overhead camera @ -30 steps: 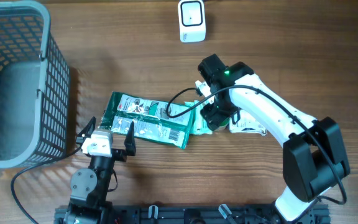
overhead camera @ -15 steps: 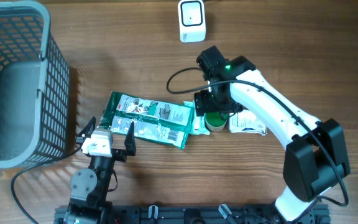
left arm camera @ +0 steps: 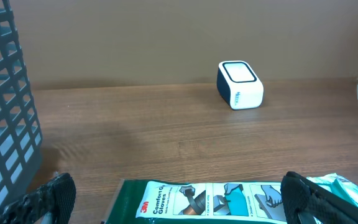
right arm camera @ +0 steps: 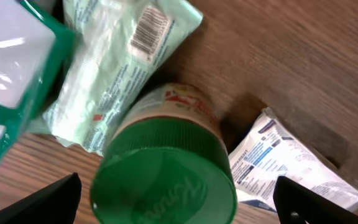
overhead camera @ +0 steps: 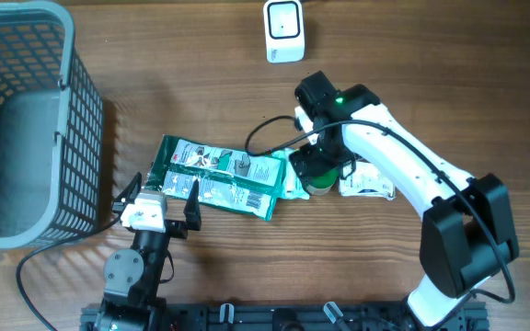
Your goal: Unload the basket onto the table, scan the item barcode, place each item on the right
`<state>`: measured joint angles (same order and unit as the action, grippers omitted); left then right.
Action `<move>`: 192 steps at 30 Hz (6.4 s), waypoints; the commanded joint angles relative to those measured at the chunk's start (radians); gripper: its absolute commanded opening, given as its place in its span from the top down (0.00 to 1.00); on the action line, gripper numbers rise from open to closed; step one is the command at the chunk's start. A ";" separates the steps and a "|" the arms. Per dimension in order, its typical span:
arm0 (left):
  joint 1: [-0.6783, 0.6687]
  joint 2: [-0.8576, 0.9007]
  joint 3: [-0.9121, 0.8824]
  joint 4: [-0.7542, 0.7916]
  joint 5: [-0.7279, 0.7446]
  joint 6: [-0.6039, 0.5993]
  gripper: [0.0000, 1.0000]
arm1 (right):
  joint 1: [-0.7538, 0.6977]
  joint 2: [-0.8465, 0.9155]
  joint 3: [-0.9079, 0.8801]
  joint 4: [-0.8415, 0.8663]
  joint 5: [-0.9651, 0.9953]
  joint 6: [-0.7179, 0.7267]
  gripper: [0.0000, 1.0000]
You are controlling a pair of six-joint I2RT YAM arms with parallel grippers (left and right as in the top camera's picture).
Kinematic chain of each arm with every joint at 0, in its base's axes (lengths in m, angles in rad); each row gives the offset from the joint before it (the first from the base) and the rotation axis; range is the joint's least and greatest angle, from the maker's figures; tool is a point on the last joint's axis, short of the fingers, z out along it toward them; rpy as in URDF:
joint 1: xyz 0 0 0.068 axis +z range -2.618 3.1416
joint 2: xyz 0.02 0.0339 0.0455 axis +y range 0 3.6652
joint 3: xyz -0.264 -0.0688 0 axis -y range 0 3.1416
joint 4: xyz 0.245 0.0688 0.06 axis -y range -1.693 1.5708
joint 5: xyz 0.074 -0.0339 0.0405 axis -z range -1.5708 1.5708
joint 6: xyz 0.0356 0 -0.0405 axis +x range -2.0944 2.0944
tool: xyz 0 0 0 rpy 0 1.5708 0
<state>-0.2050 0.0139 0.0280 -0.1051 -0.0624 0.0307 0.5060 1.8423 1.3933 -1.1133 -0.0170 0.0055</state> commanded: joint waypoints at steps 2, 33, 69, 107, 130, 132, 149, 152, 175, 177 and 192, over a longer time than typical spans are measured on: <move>-0.006 -0.006 -0.005 0.005 -0.010 -0.013 0.00 | -0.003 0.019 -0.063 0.058 0.023 -0.092 0.00; -0.006 -0.006 -0.005 0.005 -0.010 -0.013 0.00 | -0.003 0.155 0.110 0.068 0.019 0.820 0.32; -0.006 -0.006 -0.005 0.003 -0.010 -0.013 0.00 | -0.006 0.089 0.335 -0.113 -0.091 0.835 0.00; -0.006 -0.005 -0.005 0.003 -0.010 -0.013 0.00 | -0.299 0.393 0.312 -0.088 -0.578 0.755 0.07; -0.006 -0.005 -0.005 0.003 -0.010 -0.013 0.00 | -0.237 0.486 0.301 -0.081 -0.544 0.909 0.31; -0.006 -0.005 -0.005 0.003 -0.010 -0.013 0.00 | -0.238 0.486 0.301 -0.082 -0.578 0.830 0.32; -0.006 -0.005 -0.005 0.003 -0.010 -0.013 0.00 | -0.262 0.476 0.594 -0.428 -0.704 0.230 0.43; -0.006 -0.005 -0.005 0.003 -0.010 -0.013 0.00 | -0.261 0.466 0.597 -0.498 -0.849 0.032 0.45; -0.006 -0.005 -0.005 0.003 -0.010 -0.013 0.00 | 0.198 0.002 0.596 -0.495 -0.760 0.529 0.44; -0.006 -0.005 -0.005 0.003 -0.010 -0.013 0.00 | 0.198 0.002 0.596 -0.494 -0.726 0.539 0.44; -0.006 -0.005 -0.005 0.003 -0.010 -0.013 0.00 | 0.197 0.010 0.596 -0.091 0.417 0.597 0.36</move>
<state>-0.2050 0.0139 0.0280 -0.1055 -0.0624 0.0303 0.7044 1.8587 1.9717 -1.2461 0.1223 0.5945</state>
